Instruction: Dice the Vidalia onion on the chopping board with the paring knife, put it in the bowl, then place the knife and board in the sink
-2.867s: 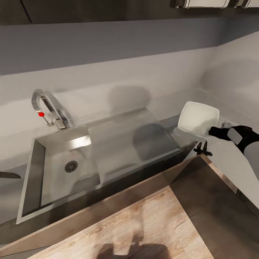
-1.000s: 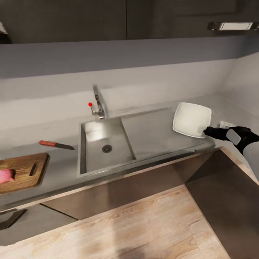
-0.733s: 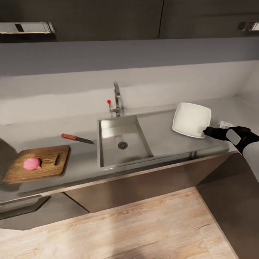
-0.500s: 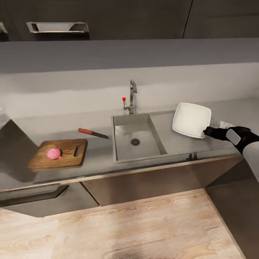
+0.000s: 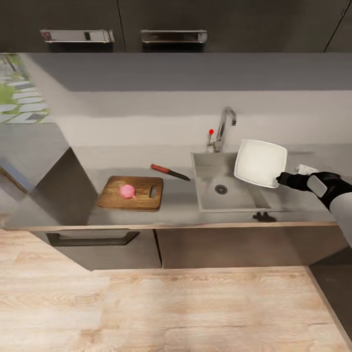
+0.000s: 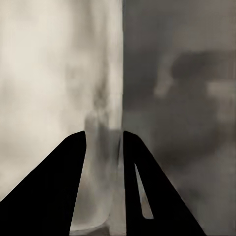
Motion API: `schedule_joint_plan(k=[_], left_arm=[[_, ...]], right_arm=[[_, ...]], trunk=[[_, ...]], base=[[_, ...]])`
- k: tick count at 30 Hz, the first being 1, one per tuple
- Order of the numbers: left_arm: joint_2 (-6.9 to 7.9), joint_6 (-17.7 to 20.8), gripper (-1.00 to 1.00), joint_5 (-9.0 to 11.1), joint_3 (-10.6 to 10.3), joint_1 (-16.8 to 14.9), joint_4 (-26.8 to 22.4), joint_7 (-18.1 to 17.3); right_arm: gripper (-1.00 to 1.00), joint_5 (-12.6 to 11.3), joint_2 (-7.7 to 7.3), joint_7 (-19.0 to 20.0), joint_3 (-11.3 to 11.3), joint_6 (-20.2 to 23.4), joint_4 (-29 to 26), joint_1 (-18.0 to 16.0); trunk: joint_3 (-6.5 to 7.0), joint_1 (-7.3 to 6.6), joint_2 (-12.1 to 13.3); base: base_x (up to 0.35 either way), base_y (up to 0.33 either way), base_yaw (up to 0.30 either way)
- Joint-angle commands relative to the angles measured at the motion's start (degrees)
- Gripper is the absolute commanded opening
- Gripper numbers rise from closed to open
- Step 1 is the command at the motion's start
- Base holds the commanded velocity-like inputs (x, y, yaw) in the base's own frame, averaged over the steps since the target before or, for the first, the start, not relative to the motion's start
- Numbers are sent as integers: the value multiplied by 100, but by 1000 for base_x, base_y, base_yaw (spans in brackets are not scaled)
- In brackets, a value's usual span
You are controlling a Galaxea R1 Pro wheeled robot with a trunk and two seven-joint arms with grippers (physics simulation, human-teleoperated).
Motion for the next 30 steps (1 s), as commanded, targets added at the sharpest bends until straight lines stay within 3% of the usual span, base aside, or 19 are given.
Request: schedule_joint_plan(k=[1, 30], left_arm=[[-5, -7, 100, 13, 24, 2, -6, -43], [-5, -38, 100, 9, 24, 0, -6, -51]], right_arm=[[-100, -24, 1, 11, -59, 40, -7, -4], [-100, -21, -31, 83, -79, 50, -14, -4]], trunk=[[-8, 3, -10], [-8, 3, -10]], base=[[-10, 299, 280], [-44, 300, 260]])
